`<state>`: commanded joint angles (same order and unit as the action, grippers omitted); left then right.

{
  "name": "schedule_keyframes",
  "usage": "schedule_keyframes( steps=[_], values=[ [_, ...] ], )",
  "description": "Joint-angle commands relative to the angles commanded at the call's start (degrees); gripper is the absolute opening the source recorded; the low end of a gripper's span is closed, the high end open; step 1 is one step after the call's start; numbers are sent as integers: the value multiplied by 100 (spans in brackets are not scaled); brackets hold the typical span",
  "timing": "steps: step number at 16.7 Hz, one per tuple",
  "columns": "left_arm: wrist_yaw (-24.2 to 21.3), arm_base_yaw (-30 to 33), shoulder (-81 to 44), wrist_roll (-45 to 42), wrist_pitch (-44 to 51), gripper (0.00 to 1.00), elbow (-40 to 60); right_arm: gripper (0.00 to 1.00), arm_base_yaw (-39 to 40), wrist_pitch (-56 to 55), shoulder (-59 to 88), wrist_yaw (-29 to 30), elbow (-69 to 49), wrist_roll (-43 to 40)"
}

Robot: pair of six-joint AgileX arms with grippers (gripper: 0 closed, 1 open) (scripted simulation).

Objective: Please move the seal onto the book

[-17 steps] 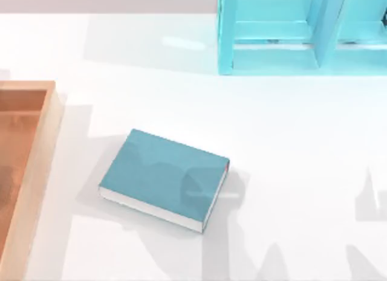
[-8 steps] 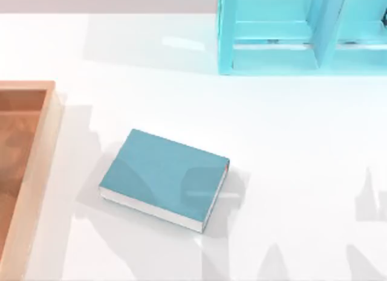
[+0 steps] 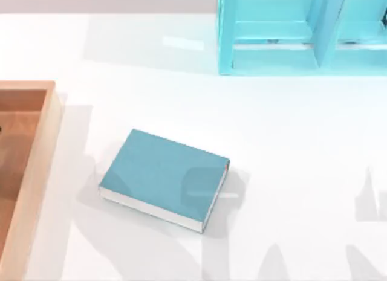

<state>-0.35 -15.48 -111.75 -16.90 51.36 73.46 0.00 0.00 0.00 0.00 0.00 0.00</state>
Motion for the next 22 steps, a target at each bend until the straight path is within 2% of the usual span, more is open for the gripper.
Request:
schedule_keyframes(
  steps=[13, 22],
  values=[
    [0, 0, 0, 0, 0, 2, 0, 100, 0, 0, 0, 0, 0, 0],
    [-3, 11, 12, -5, 1, 0, 1, 100, 0, 0, 0, 0, 0, 0]
  ],
)
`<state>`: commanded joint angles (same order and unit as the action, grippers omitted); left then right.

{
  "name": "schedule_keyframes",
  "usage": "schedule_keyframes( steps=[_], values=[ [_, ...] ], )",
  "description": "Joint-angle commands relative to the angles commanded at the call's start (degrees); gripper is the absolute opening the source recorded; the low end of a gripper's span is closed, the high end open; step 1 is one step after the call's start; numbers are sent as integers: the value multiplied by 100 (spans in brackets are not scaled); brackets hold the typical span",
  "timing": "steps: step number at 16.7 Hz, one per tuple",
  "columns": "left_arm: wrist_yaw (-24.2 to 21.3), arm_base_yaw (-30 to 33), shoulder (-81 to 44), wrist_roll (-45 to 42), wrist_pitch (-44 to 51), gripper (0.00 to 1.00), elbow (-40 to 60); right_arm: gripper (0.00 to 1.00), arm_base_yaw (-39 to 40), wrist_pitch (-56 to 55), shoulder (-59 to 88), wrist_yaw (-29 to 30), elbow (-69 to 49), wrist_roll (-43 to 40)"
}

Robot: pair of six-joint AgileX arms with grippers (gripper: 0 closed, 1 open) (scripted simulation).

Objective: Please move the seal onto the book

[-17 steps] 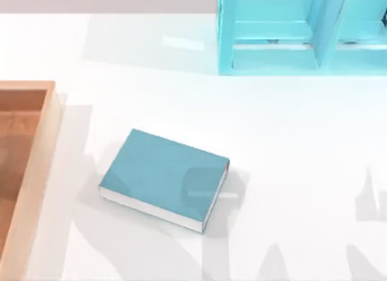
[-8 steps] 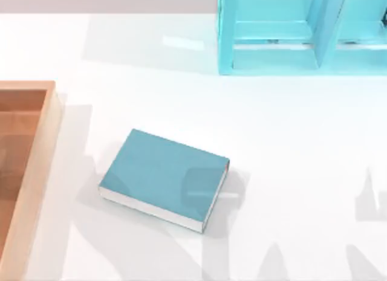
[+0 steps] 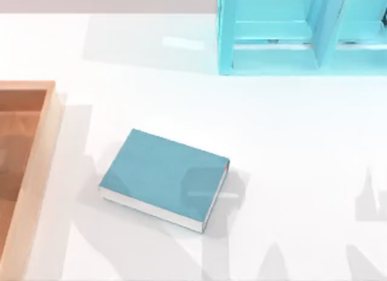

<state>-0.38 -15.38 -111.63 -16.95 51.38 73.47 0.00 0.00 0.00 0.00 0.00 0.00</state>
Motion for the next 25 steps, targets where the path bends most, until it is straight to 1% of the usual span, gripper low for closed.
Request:
schedule_keyframes(
  steps=[2, 4, 7, 10, 13, 16, 18, 23, 25],
  values=[
    [-14, -43, 14, 3, 59, 0, 47, 100, 0, 0, 0, 0, 0, 0],
    [-35, -87, 34, 72, 310, 0, 249, 100, 0, 0, 0, 0, 0, 0],
    [-57, 170, 120, 371, 940, 0, 753, 100, 0, 0, 0, 0, 0, 0],
    [-62, 784, 275, 914, 1706, 0, 1338, 100, 0, 0, 0, 0, 0, 0],
    [-37, 1603, 467, 1639, 2455, 0, 1904, 100, 0, 0, 0, 0, 0, 0],
    [6, 2261, 673, 2271, 3005, 0, 2348, 100, 0, 0, 0, 0, 0, 0],
    [26, 2492, 737, 2503, 3202, 0, 2478, 100, 0, 0, 0, 0, 0, 0],
    [20, 2508, 706, 2526, 3201, 0, 2475, 100, 0, 0, 0, 0, 0, 0],
    [22, 2718, 563, 2737, 3091, 0, 2471, 100, 0, 0, 0, 0, 0, 0]
  ],
)
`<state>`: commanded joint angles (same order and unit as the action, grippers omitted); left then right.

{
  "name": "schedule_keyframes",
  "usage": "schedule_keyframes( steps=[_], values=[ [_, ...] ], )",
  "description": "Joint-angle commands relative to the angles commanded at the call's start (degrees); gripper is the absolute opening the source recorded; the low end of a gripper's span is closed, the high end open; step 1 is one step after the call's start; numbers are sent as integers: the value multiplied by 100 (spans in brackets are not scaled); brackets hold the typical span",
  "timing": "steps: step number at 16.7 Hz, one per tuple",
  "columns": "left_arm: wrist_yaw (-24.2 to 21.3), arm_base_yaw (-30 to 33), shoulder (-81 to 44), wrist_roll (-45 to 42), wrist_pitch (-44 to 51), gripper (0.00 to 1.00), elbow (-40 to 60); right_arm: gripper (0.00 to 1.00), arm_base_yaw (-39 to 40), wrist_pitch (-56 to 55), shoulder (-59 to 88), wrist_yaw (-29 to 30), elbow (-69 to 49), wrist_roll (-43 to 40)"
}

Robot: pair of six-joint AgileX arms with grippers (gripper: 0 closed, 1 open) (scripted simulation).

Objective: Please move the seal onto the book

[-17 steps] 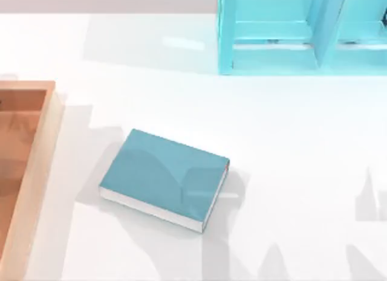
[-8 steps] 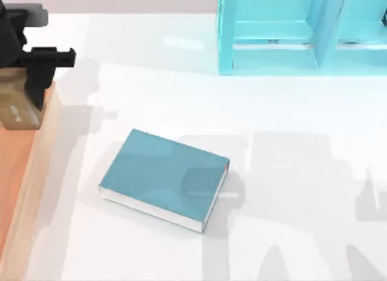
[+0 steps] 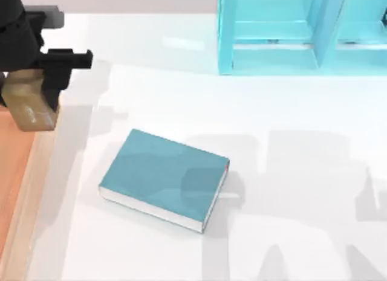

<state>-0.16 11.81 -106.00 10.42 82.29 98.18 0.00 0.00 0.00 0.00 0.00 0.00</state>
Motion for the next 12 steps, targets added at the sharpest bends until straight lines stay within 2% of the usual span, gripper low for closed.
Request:
schedule_keyframes(
  steps=[8, 12],
  values=[
    [14, 2127, -979, 2107, -1148, 0, -166, 100, 0, 0, 0, 0, 0, 0],
    [15, 2411, -1112, 2392, -1361, 0, -225, 100, 0, 0, 0, 0, 0, 0]
  ],
)
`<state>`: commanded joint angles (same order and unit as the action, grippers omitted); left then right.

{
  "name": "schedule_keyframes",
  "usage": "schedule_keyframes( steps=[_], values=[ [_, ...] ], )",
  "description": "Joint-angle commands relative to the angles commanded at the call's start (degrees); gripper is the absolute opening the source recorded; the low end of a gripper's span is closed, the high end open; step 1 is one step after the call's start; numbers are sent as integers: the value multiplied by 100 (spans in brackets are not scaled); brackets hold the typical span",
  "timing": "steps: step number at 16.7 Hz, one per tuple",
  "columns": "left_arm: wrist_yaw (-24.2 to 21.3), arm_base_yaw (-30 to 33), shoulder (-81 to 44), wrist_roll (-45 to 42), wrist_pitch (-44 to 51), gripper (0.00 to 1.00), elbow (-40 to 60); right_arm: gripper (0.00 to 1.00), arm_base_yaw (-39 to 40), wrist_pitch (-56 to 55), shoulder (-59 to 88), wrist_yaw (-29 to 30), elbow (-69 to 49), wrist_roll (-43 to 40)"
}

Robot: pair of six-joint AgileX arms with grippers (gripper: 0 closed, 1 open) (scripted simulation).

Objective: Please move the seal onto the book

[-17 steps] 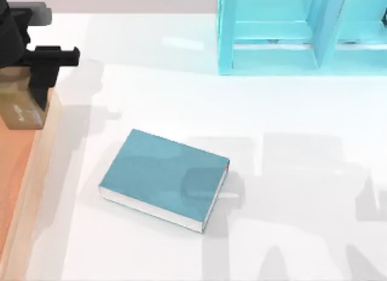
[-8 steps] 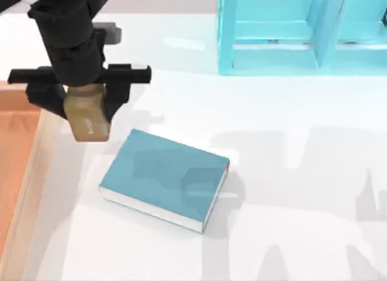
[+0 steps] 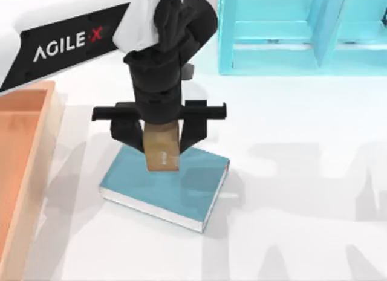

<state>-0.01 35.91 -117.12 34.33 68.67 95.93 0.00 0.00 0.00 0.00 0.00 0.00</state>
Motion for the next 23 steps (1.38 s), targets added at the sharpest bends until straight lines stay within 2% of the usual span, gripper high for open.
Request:
schedule_keyframes(
  steps=[9, 22, 23],
  values=[
    [0, 1, 14, 1, 107, 0, 94, 100, 0, 0, 0, 0, 0, 0],
    [0, 1, 14, 1, 107, 98, 94, 100, 0, 0, 0, 0, 0, 0],
    [0, 1, 14, 1, 107, 100, 94, 100, 0, 0, 0, 0, 0, 0]
  ],
)
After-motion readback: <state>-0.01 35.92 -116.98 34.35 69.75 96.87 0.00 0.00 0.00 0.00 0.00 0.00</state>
